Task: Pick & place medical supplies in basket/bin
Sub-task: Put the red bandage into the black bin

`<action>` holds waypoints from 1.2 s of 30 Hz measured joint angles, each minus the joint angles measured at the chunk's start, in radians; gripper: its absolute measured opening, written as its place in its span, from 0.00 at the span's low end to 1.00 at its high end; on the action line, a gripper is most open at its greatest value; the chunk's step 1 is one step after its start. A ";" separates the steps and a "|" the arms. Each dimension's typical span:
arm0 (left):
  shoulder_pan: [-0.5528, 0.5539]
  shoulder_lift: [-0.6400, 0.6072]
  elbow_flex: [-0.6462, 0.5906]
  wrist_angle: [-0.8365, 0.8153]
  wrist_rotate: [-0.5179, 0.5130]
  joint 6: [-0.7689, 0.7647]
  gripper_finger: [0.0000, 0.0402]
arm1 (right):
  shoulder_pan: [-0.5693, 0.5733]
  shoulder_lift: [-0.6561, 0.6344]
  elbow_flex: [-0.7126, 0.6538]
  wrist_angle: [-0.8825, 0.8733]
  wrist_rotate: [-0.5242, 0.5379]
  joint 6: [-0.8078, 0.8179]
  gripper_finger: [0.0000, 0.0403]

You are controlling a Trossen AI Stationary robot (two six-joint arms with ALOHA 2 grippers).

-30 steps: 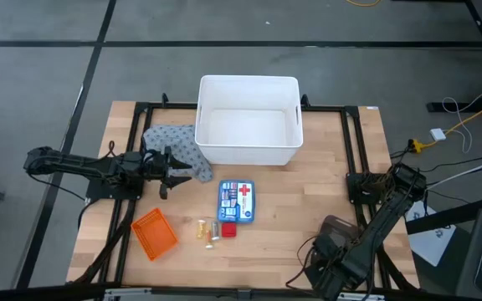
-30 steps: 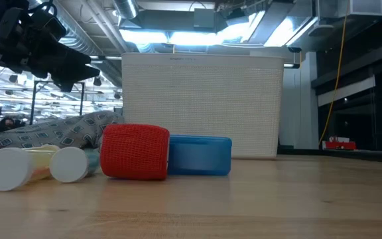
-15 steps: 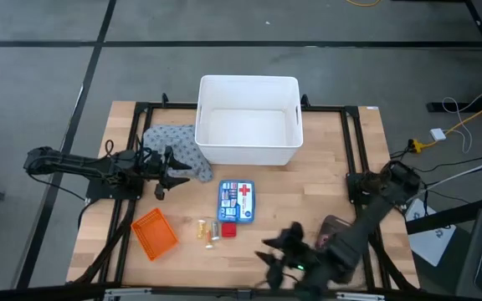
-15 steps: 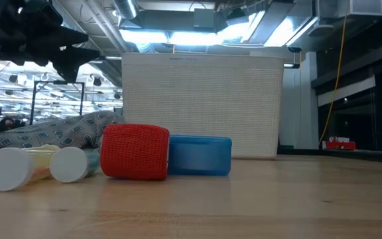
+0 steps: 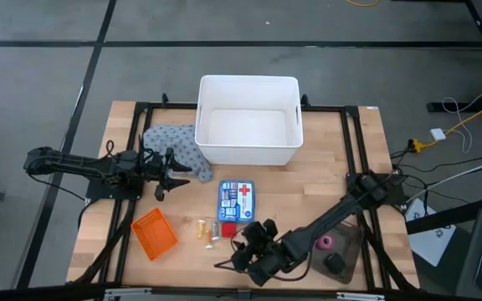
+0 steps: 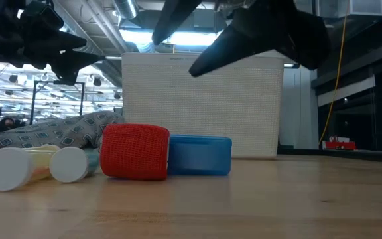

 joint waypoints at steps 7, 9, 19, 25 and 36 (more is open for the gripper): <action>0.000 0.000 0.000 0.001 0.000 -0.005 0.50 | -0.002 0.012 -0.005 0.009 0.004 0.028 0.48; 0.000 0.000 0.000 0.001 0.000 -0.008 0.50 | -0.002 0.014 -0.030 0.016 0.006 0.052 0.48; 0.000 0.000 0.000 -0.013 0.017 -0.007 0.50 | -0.003 0.018 -0.308 0.608 0.028 -0.012 0.48; 0.000 0.000 0.000 -0.014 0.014 -0.007 0.50 | -0.006 0.018 -0.358 0.665 0.053 -0.003 0.48; 0.000 0.000 0.000 -0.014 0.010 -0.007 0.50 | -0.016 0.017 -0.360 0.571 0.094 0.041 0.48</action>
